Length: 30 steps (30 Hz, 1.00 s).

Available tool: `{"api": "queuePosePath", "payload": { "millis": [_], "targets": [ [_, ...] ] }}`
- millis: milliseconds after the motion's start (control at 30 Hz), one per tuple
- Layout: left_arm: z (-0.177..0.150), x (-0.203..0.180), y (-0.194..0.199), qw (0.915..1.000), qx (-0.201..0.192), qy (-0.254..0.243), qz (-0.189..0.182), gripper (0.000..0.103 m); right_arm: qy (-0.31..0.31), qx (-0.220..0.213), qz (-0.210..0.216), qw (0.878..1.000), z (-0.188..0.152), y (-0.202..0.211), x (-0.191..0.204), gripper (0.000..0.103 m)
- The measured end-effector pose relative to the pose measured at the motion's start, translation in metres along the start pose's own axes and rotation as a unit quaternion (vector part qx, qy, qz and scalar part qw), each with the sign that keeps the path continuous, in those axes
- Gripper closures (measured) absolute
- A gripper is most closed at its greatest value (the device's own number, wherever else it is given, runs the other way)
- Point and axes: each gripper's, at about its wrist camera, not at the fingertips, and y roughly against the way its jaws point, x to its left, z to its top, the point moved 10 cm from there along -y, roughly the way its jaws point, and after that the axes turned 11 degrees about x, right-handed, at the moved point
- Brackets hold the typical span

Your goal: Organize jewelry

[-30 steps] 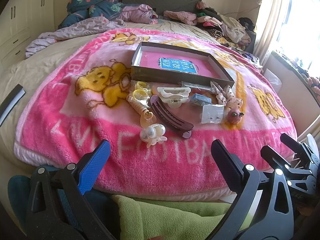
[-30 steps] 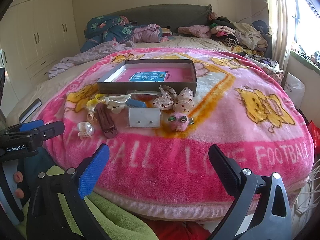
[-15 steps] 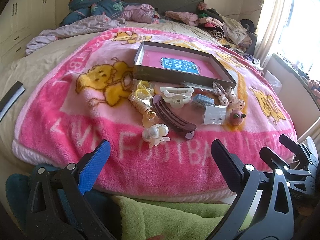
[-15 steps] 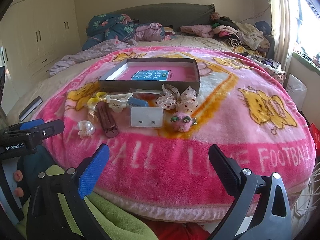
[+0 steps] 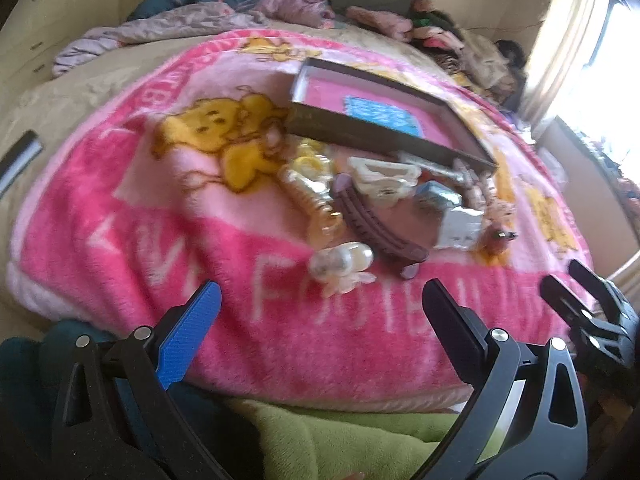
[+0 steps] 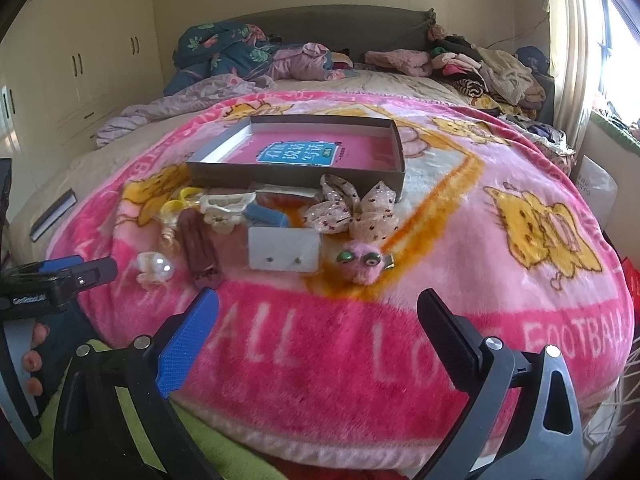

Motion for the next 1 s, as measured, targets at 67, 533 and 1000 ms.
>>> {"api": "queuePosePath", "payload": {
  "millis": [67, 533, 1000],
  "targets": [
    [0.003, -0.001, -0.005, 1.0, 0.001, -0.002, -0.006, 0.011, -0.006, 0.003, -0.001, 1.0, 0.003, -0.005, -0.007, 0.006],
    [0.006, -0.01, -0.055, 0.9978, 0.05, -0.035, -0.027, 0.017, -0.047, 0.021, -0.014, 0.999, 0.032, -0.05, -0.063, 0.006],
    [0.015, 0.002, -0.07, 0.9974, 0.06, -0.03, -0.025, 0.064, -0.044, 0.046, 0.0, 0.998, 0.059, -0.095, -0.075, 0.007]
  ]
}}
